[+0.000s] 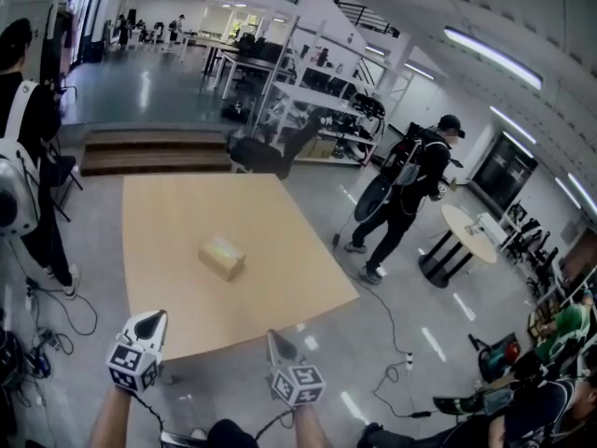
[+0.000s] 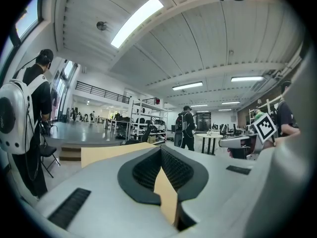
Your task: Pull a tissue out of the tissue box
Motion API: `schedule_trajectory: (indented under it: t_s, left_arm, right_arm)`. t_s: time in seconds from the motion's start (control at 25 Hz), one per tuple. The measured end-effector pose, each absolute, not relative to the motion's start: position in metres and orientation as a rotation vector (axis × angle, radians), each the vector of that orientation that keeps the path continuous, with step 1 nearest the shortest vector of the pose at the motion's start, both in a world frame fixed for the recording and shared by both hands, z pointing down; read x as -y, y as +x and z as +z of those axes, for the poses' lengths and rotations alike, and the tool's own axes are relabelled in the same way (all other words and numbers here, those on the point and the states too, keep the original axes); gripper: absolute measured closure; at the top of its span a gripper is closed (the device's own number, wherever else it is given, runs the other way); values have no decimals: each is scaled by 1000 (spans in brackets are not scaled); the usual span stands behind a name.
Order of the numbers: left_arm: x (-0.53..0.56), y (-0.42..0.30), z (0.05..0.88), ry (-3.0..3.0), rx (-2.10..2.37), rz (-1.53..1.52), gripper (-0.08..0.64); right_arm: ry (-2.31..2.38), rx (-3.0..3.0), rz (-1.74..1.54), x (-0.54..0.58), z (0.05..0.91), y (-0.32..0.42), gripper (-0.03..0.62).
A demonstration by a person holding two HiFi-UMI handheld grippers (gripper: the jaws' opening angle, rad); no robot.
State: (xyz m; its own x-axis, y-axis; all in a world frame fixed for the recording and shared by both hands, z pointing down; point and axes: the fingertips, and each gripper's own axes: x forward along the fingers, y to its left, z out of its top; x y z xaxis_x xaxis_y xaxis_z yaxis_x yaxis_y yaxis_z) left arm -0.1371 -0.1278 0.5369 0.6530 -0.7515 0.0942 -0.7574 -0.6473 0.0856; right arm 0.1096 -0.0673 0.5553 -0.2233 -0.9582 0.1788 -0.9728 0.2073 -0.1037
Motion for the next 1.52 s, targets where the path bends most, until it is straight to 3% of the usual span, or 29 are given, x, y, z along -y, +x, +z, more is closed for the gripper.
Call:
schedule_trajectory:
  t_s: [1.52]
  left_arm:
    - [283,-88,566,2663,1360,159,552]
  right_arm:
    - [1753,2470,366,255,586,153,583]
